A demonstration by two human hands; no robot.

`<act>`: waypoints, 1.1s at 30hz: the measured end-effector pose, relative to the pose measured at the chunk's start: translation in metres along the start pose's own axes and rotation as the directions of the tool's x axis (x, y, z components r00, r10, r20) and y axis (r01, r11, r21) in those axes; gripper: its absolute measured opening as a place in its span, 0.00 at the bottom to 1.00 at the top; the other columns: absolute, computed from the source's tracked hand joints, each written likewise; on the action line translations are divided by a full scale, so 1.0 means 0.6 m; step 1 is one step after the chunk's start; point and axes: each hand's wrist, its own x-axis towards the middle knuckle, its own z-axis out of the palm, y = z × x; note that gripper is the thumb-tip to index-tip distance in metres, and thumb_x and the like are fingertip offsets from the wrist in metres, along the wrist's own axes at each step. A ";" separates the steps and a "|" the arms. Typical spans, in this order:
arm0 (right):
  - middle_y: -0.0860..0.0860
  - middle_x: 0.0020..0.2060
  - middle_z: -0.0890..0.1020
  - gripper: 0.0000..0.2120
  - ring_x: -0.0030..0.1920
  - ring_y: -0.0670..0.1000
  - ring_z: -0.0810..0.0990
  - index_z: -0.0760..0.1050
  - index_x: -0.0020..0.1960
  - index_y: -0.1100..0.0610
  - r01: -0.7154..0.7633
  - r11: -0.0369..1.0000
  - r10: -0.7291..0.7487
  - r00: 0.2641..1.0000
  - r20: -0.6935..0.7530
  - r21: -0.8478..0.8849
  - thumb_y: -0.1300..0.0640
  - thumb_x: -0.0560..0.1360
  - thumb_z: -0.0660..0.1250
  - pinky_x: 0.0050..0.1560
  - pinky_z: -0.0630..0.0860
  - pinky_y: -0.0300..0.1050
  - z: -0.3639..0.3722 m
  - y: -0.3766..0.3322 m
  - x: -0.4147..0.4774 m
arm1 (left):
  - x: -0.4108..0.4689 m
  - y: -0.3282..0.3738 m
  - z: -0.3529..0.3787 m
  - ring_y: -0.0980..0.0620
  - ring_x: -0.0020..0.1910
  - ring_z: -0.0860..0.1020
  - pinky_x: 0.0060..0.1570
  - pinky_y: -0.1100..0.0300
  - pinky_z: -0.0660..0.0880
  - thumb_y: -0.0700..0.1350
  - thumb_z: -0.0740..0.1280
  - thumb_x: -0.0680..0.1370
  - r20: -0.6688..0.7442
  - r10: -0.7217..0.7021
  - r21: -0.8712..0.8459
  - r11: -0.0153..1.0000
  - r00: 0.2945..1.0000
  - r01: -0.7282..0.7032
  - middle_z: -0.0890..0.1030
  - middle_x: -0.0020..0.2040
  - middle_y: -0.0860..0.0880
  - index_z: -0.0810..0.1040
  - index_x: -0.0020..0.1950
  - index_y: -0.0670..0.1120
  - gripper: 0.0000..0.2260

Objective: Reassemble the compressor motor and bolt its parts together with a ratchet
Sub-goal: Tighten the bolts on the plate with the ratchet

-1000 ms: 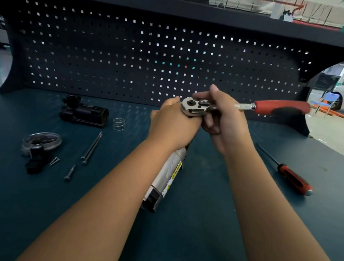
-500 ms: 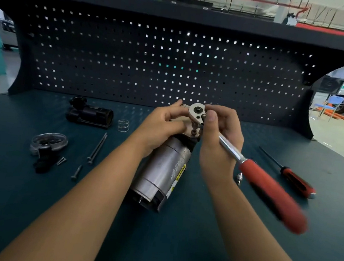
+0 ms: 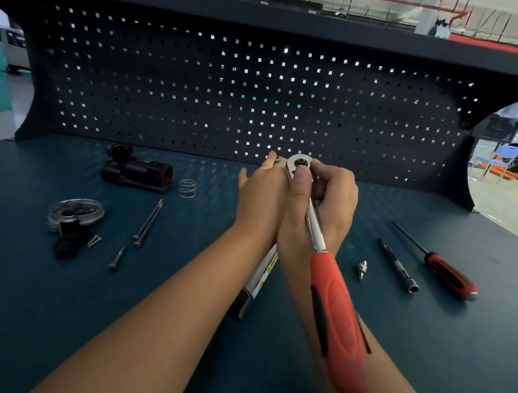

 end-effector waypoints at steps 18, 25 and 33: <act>0.48 0.31 0.76 0.11 0.30 0.46 0.72 0.76 0.37 0.56 -0.854 0.316 0.607 0.517 0.603 0.413 0.49 0.72 0.62 0.32 0.65 0.37 -0.083 0.025 0.192 | 0.002 -0.012 0.015 0.55 0.75 0.57 0.71 0.52 0.55 0.51 0.64 0.78 -0.063 0.000 -0.183 0.983 0.998 -0.011 0.77 0.62 0.55 0.80 0.59 0.50 0.12; 0.51 0.43 0.82 0.09 0.50 0.52 0.81 0.73 0.47 0.55 -0.598 0.124 0.492 0.730 0.474 0.791 0.54 0.69 0.60 0.55 0.72 0.46 -0.144 0.005 0.093 | 0.005 -0.008 0.015 0.56 0.74 0.57 0.66 0.57 0.53 0.51 0.64 0.77 -0.049 -0.041 -0.173 0.984 0.998 0.031 0.76 0.60 0.58 0.79 0.58 0.50 0.12; 0.56 0.52 0.82 0.09 0.56 0.54 0.81 0.76 0.50 0.47 -0.077 0.902 0.079 0.997 0.013 0.424 0.53 0.71 0.72 0.58 0.75 0.49 -0.133 -0.032 -0.074 | 0.011 0.010 0.011 0.48 0.66 0.70 0.64 0.48 0.63 0.60 0.59 0.78 -0.068 -0.131 -0.089 0.988 0.989 0.124 0.80 0.51 0.52 0.74 0.39 0.50 0.16</act>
